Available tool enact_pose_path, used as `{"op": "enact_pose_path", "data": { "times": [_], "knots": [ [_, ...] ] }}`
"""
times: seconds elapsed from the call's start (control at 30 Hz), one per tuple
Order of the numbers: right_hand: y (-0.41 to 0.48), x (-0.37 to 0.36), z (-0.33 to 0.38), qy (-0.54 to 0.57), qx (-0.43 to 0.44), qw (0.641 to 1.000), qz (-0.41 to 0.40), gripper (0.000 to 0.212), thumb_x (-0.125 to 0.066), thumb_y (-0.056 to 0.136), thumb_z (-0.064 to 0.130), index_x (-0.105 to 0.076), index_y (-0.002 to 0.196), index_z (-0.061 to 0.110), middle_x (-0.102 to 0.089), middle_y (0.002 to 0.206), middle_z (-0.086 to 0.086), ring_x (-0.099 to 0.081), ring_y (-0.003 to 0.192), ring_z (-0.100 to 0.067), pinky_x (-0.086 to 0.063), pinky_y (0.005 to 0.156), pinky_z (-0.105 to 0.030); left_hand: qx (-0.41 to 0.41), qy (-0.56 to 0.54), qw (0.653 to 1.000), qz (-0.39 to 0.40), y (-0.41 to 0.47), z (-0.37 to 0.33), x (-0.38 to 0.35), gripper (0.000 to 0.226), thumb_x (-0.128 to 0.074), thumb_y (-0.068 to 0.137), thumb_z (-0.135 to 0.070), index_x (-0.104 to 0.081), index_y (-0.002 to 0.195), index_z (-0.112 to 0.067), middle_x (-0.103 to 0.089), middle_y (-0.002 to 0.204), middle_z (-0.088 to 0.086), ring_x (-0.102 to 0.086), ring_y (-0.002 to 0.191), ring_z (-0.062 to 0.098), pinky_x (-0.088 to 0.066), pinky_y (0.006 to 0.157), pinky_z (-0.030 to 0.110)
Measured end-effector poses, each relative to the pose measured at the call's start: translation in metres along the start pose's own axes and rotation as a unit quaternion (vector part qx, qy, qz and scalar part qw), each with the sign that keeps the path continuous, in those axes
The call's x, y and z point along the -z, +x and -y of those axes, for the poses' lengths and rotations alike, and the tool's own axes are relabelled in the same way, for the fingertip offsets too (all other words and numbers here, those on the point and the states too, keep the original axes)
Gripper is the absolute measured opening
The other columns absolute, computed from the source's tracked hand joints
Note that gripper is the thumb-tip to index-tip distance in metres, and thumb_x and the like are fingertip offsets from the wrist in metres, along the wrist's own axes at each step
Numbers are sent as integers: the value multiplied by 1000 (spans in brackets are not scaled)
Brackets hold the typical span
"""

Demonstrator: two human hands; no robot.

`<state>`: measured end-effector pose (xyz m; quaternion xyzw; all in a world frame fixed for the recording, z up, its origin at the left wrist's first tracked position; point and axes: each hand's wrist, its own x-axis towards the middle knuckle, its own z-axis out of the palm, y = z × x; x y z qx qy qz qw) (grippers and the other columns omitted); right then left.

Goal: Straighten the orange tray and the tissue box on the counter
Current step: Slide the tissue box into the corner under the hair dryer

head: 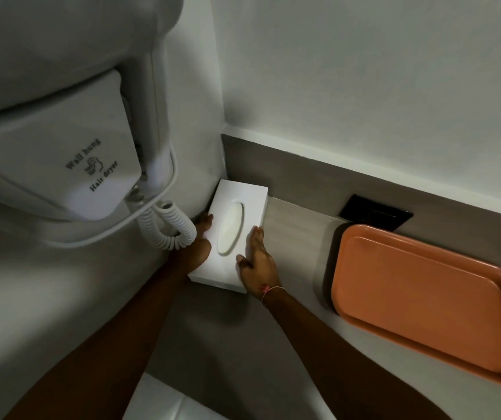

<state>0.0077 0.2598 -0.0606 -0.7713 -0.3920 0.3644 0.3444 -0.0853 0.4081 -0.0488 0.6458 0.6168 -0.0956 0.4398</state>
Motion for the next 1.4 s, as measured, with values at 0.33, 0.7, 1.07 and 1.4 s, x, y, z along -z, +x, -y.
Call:
{"op": "enact_pose_path", "data": {
  "times": [0.33, 0.7, 1.07, 1.4],
  "knots": [
    [-72, 9, -39, -256, 257, 931, 41, 67, -43, 99, 23, -8, 155, 13, -3, 165, -7, 2, 151, -21, -7, 122, -33, -203, -39, 946, -251, -92, 106, -86, 59, -36, 95, -21, -15, 149, -9, -18, 159, 14, -18, 146, 29, -17, 119, 38],
    [-83, -3, -59, -367, 309, 876, 58, 70, -55, 90, 13, -23, 150, -2, -24, 158, -22, -20, 147, -37, -13, 119, -44, -171, 166, 936, -260, -97, 161, -114, 62, -37, 91, -30, -26, 145, -1, -29, 154, 22, -23, 145, 34, -20, 119, 46],
    [-55, -20, -46, -411, 287, 863, 66, 78, -53, 88, 20, -13, 153, 4, -13, 162, -16, -11, 150, -33, 1, 120, -40, -167, 196, 929, -265, -93, 164, -115, 63, -27, 92, -35, -21, 147, -5, -24, 157, 18, -19, 146, 30, -15, 120, 41],
    [-58, -14, -41, -381, 296, 874, 57, 72, -47, 90, 20, -16, 153, 5, -14, 163, -16, -6, 150, -35, -8, 123, -44, -215, 207, 922, -248, -99, 158, -115, 59, -27, 93, -31, -31, 143, 0, -32, 153, 22, -28, 143, 34, -22, 117, 45]
  ]
}}
